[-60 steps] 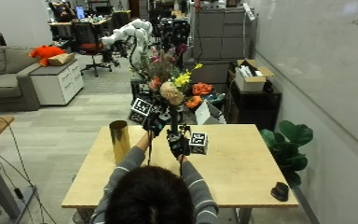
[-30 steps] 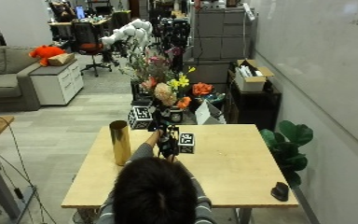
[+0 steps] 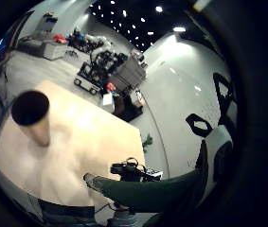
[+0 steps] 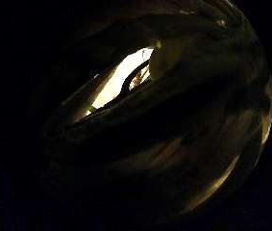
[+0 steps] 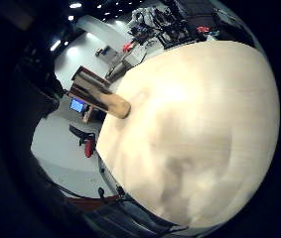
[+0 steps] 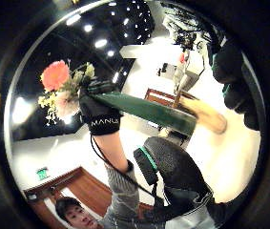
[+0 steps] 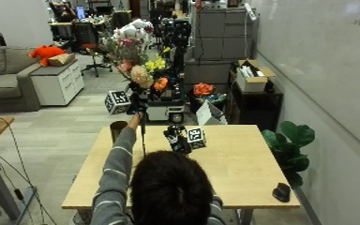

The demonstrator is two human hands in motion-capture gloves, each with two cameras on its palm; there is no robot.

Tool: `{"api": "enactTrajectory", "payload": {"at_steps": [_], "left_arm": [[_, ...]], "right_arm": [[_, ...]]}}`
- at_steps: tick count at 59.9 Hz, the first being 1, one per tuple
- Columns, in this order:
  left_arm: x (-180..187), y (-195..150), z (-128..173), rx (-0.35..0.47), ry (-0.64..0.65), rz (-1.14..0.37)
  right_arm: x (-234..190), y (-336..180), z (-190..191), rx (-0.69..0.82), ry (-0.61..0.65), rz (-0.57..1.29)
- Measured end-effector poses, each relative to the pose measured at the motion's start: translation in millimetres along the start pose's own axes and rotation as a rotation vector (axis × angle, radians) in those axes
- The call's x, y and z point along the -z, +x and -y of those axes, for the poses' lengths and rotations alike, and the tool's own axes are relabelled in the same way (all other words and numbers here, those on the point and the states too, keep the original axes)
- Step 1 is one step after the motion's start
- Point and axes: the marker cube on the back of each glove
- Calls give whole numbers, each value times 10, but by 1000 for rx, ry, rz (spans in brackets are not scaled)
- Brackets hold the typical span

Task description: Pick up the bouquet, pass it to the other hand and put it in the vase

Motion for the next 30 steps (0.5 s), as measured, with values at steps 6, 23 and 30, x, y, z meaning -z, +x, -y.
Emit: {"api": "enactTrajectory", "payload": {"at_steps": [6,23,30], "left_arm": [[240,136,365,-13,43,50],[713,227,1276,6,125,29],[669,-46,1446,44,116,25]], "right_arm": [[185,269,32,-49,42,-99],[487,394,99,-58,41,-93],[574,351,162,11,30,-38]]}}
